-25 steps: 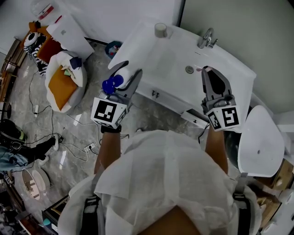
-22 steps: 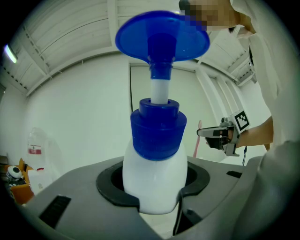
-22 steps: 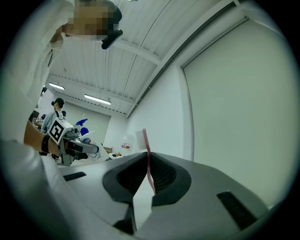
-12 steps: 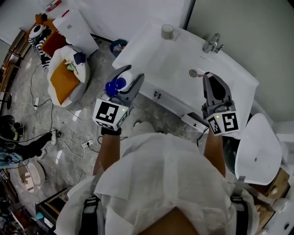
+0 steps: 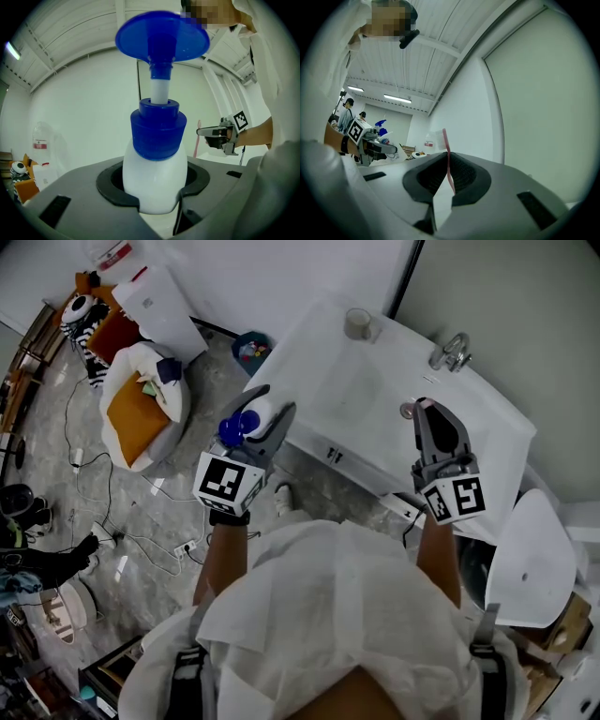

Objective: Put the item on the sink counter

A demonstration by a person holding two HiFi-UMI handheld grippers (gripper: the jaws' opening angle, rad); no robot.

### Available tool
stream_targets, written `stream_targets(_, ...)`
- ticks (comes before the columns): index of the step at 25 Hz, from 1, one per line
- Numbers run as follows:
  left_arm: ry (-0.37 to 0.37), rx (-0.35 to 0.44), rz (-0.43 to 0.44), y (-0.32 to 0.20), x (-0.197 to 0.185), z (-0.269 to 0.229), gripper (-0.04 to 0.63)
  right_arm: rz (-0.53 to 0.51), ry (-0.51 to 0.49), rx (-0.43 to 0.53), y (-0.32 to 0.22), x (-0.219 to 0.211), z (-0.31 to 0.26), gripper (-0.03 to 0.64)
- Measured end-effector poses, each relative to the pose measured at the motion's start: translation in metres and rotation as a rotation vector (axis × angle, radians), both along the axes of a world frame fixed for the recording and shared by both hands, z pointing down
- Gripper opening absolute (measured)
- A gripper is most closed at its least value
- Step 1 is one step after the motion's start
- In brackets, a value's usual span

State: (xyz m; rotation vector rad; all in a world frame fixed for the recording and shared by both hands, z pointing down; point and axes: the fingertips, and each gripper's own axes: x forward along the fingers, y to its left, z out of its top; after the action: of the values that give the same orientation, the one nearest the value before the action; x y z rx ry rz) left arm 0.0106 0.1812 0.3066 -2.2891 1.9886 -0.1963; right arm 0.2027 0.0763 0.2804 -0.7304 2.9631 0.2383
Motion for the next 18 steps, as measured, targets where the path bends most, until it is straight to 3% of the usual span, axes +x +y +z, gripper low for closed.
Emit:
stream_targets(11,-0.010,0.000,0.109,-0.042,-0.109,-0.004,0.210,0.088,-0.025,0.000,-0.032,-0.101,-0.007,0.021)
stream_targets(18,-0.014,-0.001,0.202,-0.070,-0.148,0.001,0.210,0.174,-0.043,0.000,-0.045,-0.138,-0.003,0.021)
